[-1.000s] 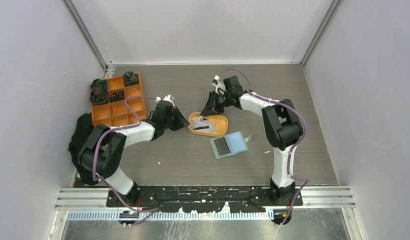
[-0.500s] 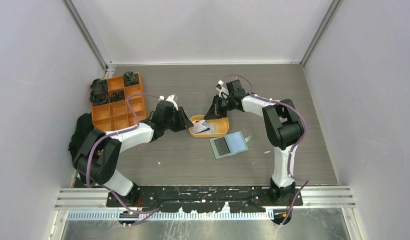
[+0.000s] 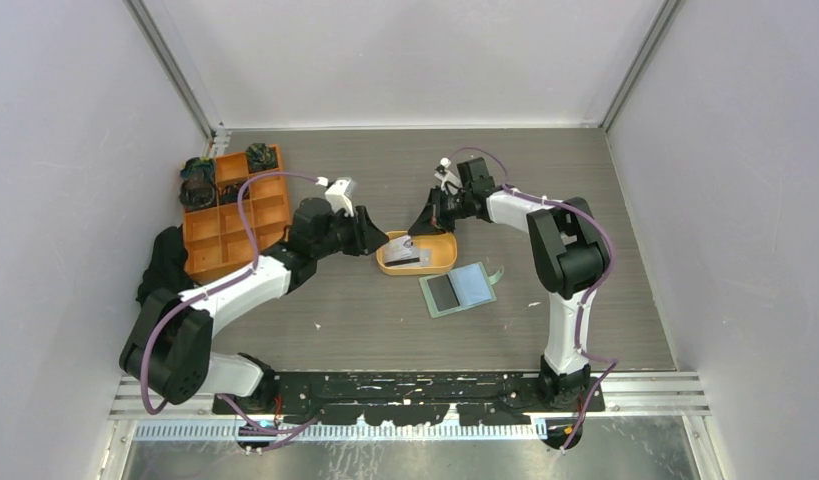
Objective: Put the credit cards into the card holder
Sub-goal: Pick up the credit card from the storage box.
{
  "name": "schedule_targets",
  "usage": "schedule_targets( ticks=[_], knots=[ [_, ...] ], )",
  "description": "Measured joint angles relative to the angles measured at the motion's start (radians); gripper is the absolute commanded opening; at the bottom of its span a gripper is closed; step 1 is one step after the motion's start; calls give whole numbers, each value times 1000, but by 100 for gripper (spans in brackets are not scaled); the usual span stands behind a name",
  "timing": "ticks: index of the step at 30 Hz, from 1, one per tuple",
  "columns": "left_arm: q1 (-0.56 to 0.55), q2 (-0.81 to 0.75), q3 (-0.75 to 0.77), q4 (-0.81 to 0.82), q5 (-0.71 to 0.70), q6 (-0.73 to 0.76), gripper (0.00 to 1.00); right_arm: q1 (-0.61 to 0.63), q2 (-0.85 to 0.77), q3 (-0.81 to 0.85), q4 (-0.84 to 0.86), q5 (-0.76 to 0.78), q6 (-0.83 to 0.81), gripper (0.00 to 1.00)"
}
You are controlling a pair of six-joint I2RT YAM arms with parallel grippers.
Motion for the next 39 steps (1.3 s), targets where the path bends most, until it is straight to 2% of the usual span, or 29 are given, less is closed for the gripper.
schedule_targets(
  ticks=[5, 9, 12, 17, 26, 29, 34, 39],
  knots=[
    [-12, 0, -72, 114, 60, 68, 45, -6, -20, -6, -3, -2, 0, 1],
    [-89, -10, -145, 201, 18, 227, 54, -6, -48, -6, -5, -3, 0, 1],
    [-175, -19, -168, 242, -51, 342, 57, -6, -59, -6, -6, -3, 1, 1],
    [-267, 5, -167, 299, -196, 452, 60, -6, -59, -6, -20, -3, 2, 1],
    [-422, 199, -101, 355, -498, 515, 80, -6, -59, -6, -24, -3, 5, 1],
    [-465, 254, -42, 352, -624, 521, 78, -6, -59, -6, -24, -3, 5, 1],
    [-492, 326, 91, 276, -820, 494, 65, -6, -59, -6, -24, -3, 5, 1],
    [-491, 352, 138, 211, -912, 465, 52, -6, -59, -6, -24, -3, 5, 1]
  ],
)
